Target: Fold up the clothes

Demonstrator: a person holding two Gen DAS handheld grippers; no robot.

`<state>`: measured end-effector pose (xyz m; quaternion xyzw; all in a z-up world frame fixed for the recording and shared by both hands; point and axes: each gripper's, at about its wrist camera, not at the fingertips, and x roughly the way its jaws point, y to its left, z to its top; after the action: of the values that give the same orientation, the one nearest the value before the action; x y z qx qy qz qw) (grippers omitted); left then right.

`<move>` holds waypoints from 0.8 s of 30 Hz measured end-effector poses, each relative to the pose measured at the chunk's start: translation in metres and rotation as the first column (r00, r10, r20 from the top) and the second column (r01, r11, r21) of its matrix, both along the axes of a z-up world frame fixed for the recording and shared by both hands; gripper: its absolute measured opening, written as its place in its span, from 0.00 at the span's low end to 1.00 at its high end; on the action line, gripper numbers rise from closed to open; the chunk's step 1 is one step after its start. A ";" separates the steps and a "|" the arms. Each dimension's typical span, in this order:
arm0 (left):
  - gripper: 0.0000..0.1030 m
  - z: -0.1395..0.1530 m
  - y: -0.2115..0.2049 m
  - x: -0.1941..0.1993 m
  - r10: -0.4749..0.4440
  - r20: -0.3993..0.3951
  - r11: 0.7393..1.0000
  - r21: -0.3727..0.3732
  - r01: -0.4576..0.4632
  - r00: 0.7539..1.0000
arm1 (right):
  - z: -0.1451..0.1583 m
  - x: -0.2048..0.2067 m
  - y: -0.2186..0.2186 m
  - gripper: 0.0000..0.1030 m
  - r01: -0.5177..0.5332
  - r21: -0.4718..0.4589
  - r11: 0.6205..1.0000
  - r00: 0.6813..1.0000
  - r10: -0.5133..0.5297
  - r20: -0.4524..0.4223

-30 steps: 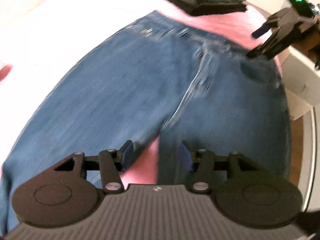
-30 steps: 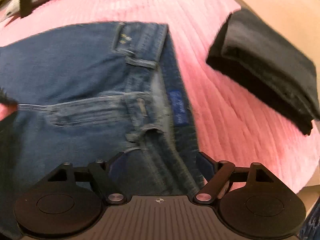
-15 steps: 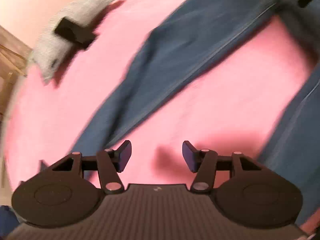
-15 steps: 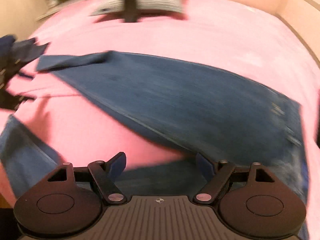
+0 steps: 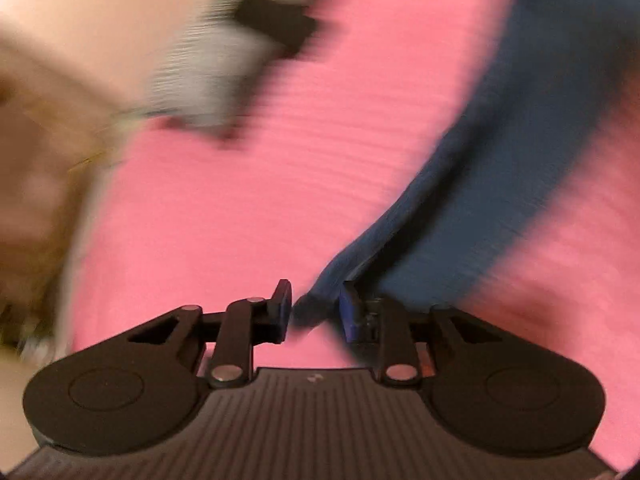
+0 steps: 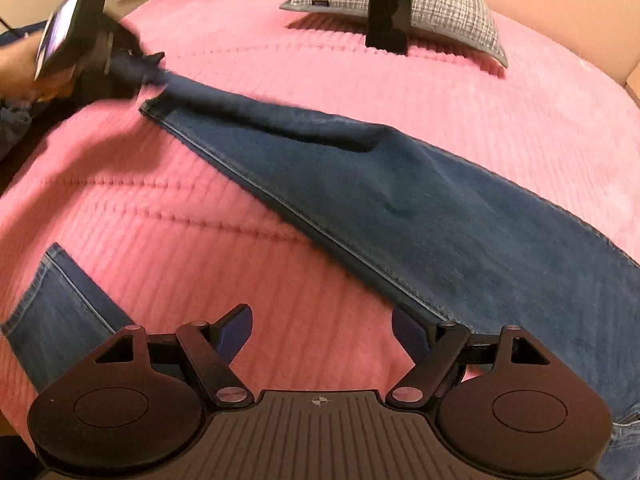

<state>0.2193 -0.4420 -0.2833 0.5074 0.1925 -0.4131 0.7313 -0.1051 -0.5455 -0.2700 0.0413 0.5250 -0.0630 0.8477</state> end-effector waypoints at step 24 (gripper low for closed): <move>0.05 -0.051 0.065 -0.070 -0.475 0.012 0.852 0.257 0.456 0.880 | -0.081 0.033 0.000 0.01 -0.354 -0.465 0.811 0.935 0.303 -0.183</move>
<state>0.1495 -0.3769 -0.3341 0.6409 0.0864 -0.5313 0.5473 -0.0717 -0.5451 -0.3513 -0.2699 0.5328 -0.0486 0.8006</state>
